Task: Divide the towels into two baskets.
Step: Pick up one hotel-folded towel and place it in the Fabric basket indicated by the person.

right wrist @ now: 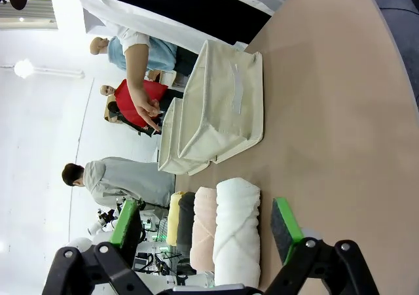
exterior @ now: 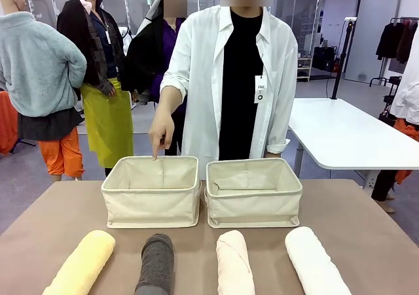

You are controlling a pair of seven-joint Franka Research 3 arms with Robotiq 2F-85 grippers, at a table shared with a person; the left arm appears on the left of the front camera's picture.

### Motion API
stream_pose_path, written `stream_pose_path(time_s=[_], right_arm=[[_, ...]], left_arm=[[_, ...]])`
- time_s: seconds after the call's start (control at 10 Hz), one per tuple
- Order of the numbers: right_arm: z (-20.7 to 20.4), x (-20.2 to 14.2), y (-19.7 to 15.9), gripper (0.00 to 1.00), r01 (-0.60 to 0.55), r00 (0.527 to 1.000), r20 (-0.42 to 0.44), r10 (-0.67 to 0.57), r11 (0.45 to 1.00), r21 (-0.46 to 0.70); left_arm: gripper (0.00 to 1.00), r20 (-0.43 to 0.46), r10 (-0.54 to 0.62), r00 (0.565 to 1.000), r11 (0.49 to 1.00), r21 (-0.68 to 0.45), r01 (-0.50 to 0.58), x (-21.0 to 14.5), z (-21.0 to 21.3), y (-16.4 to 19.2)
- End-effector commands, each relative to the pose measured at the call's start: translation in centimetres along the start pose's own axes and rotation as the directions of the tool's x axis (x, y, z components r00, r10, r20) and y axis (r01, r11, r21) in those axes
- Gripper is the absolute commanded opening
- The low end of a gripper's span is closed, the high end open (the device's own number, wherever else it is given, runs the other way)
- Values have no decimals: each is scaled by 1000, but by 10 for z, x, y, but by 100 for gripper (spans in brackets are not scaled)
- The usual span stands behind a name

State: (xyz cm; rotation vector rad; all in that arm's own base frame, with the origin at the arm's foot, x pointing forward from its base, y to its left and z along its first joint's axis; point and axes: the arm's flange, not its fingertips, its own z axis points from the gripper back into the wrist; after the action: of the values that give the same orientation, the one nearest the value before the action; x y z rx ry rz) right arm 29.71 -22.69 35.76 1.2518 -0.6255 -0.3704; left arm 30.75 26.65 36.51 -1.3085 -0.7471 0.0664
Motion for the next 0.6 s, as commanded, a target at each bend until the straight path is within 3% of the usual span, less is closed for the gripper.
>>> stream_pose_path(time_s=[0.0,0.1,0.2,0.3,0.5], right_arm=[[1,0,1,100,-5,1000,2,5,1000,8],[1,0,1,100,-5,1000,2,5,1000,8],[1,0,1,100,-5,1000,2,5,1000,8],[1,0,1,100,-5,1000,2,5,1000,8],[1,0,1,100,-5,1000,2,5,1000,8]], left_arm=[[100,0,0,1000,1000,0,0,0,0,0],[100,-89,-58,994,998,-12,57,4,-16,-21],[100,-157,-91,983,994,51,100,9,-36,-47],[100,-282,-123,951,976,141,168,8,-58,-62],[100,-439,-155,885,963,131,234,2,-98,-93]])
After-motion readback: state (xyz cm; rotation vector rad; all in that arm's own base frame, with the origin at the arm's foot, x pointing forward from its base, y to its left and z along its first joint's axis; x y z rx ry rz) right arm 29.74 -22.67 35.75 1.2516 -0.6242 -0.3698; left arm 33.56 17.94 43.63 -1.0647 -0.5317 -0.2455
